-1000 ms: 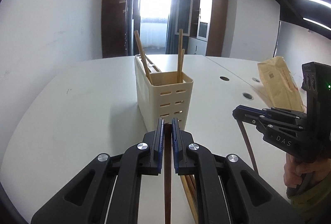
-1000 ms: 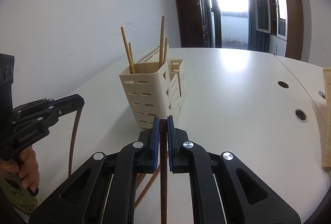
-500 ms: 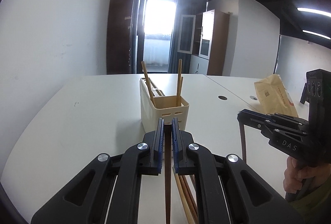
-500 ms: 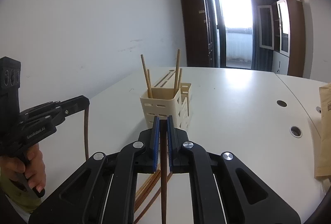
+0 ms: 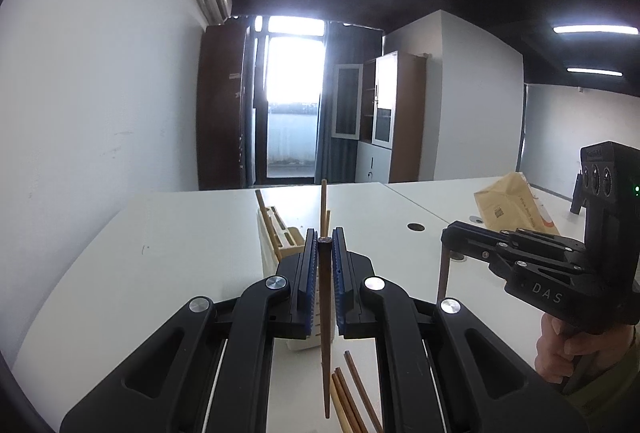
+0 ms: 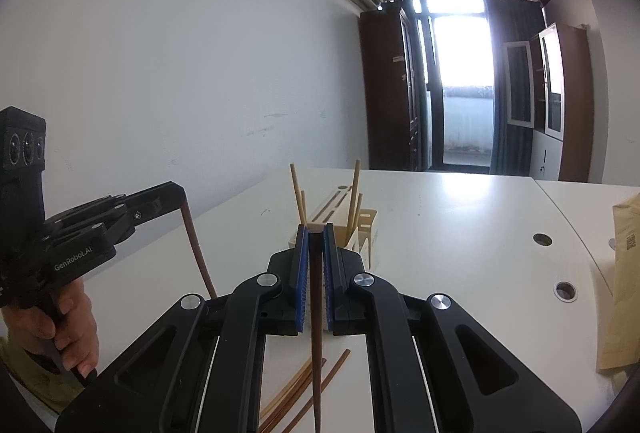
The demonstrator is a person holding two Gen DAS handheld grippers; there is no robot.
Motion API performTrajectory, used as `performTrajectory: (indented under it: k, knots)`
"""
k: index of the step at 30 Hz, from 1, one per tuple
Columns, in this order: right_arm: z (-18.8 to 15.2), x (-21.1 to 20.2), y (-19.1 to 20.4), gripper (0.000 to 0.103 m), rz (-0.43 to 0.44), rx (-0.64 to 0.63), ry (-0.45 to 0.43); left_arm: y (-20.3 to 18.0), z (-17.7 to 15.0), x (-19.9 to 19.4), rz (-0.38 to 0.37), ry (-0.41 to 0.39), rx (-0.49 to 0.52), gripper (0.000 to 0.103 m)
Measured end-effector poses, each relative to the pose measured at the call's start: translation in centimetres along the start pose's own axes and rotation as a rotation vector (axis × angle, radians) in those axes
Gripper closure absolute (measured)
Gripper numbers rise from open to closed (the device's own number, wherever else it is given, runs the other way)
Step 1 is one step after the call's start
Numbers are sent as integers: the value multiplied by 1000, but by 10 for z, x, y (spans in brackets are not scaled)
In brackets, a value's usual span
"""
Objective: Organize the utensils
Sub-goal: 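Lower both held chopsticks down into the caddy slots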
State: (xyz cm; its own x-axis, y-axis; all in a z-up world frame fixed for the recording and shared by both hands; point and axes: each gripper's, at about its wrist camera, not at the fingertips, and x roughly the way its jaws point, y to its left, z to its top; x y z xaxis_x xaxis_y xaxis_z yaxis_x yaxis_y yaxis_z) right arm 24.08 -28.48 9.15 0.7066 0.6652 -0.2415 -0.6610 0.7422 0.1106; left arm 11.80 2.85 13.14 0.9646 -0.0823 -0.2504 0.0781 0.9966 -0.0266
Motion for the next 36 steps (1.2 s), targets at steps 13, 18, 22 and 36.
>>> performTrajectory:
  k: [13,18,22,36]
  knots:
    - [59,0,-3,95,-6,-57,-124,0,52,8,-4,-123,20,96]
    - [79,5,-9,95,-5,-54,-163,4,74,11,5,-183,19,96]
    - [83,6,-15,95,2,-38,-197,7,82,13,5,-218,14,96]
    - [92,16,-20,95,33,-28,-273,5,82,18,18,-294,9,96]
